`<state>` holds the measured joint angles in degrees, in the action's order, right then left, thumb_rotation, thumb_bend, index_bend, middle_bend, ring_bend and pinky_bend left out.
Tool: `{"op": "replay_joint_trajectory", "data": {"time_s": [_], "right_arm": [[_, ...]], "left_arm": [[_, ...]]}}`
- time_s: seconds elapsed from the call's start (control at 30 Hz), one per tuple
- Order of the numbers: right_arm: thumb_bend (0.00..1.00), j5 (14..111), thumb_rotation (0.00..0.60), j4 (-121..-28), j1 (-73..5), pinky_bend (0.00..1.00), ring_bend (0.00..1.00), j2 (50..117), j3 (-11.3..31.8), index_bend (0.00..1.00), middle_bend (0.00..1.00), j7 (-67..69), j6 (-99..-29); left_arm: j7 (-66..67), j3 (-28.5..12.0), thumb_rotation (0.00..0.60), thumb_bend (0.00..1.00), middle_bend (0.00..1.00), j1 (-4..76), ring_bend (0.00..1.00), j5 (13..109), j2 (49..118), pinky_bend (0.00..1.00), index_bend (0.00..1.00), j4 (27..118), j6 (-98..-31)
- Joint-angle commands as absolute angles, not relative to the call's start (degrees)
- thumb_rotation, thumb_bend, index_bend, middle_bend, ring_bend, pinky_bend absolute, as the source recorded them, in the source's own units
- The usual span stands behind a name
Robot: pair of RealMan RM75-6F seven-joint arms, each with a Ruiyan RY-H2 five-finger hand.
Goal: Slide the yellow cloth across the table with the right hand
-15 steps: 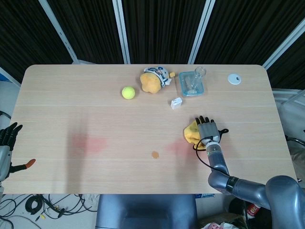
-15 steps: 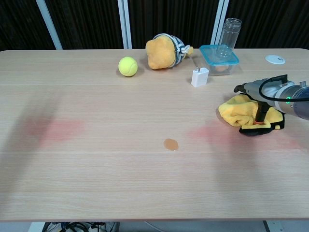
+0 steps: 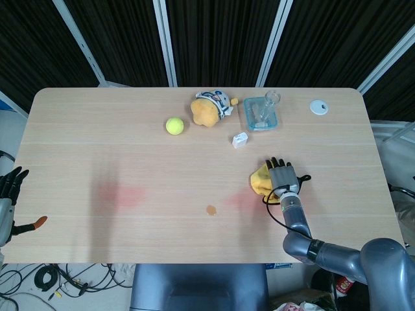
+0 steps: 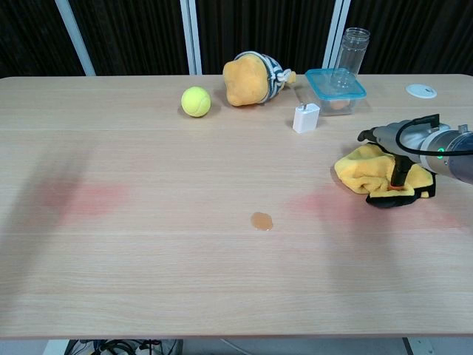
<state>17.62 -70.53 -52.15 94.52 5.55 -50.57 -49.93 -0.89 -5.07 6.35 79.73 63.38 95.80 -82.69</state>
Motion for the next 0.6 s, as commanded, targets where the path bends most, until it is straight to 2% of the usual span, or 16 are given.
{"op": "replay_joint_trajectory", "data": {"time_s": [0.03,0.47,0.6], "right_arm": [[0.12,17.62,0.600,-70.40,-52.15,0.19,0.09,94.65,5.63,0.06,0.03,-50.40,-49.86],[0.12,17.03,0.600,-69.50,-52.42,0.19,0.09,94.91,5.59,0.06,0.03,-50.54,-49.36],[0.13,16.41,0.600,-69.07,-52.53,0.19,0.10,95.14,5.43,0.06,0.06,-50.87,-48.99]], "left_arm": [[-0.80,-5.08,0.600,0.00,0.00,6.44,0.00,79.70,63.41,0.00,0.00,95.75,-82.56],[-0.90,-5.18,0.600,0.00,0.00,6.44,0.00,79.46,63.35,0.00,0.00,95.77,-82.47],[-0.91,-5.20,0.600,0.00,0.00,6.46,0.00,79.46,63.33,0.00,0.00,95.79,-82.45]]}}
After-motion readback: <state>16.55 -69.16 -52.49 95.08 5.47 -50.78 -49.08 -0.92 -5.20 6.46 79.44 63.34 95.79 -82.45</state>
